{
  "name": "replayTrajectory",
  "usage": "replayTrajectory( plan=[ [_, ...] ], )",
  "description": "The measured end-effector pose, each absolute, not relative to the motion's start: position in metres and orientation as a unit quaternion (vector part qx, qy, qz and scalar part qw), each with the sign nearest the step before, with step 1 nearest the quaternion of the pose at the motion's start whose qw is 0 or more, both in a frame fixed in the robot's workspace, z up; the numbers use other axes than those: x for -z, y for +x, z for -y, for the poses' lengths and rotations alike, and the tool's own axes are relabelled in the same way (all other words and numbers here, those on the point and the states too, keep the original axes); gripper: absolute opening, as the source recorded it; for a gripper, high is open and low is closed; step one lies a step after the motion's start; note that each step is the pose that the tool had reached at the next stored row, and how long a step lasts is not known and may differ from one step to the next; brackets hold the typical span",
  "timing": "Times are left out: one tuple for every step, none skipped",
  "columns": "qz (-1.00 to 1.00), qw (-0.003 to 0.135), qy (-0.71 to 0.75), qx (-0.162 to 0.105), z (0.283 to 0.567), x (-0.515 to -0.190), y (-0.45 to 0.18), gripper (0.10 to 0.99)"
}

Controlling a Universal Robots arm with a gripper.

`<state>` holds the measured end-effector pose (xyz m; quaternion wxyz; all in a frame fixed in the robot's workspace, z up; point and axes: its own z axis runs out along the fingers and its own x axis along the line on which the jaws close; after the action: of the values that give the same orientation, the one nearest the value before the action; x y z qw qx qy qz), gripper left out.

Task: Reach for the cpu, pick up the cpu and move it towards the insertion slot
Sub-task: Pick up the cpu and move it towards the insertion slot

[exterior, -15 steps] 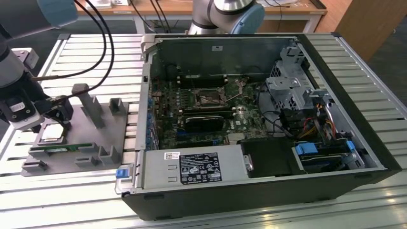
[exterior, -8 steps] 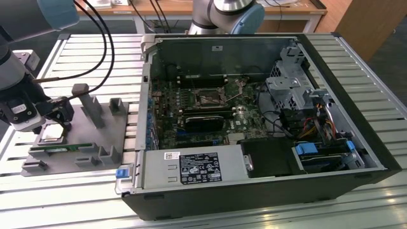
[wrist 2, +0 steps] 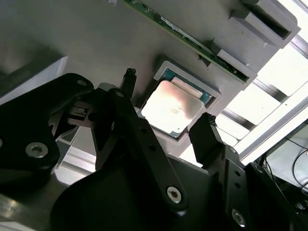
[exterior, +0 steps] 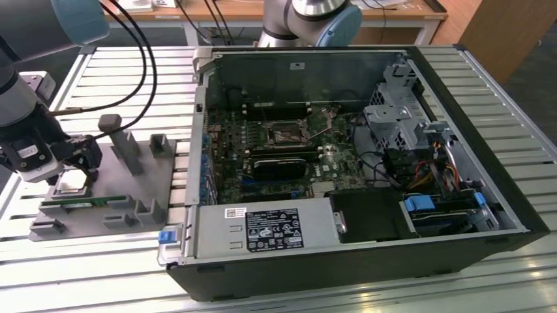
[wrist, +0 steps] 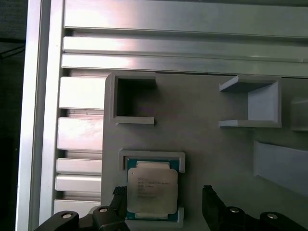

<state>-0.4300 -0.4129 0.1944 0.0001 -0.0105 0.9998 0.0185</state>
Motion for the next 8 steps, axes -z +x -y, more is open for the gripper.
replayTrajectory(
  plan=[
    [-1.0,0.0,-0.01,-0.018,0.4128,-0.1935,-0.4302,0.722],
    [-1.0,0.0,-0.011,-0.018,0.4128,-0.1932,-0.4314,0.722],
    [-1.0,0.0,-0.011,-0.019,0.4128,-0.1928,-0.4327,0.722],
    [-1.0,0.0,-0.011,-0.019,0.4128,-0.1927,-0.4338,0.722],
    [-1.0,0.0,-0.012,-0.019,0.4128,-0.1924,-0.4348,0.722],
    [-1.0,0.0,-0.012,-0.019,0.4128,-0.192,-0.4356,0.722],
    [-1.0,0.0,-0.012,-0.019,0.4129,-0.1914,-0.4362,0.722],
    [-1.0,0.0,-0.012,-0.019,0.4129,-0.1908,-0.4367,0.722]
  ],
)
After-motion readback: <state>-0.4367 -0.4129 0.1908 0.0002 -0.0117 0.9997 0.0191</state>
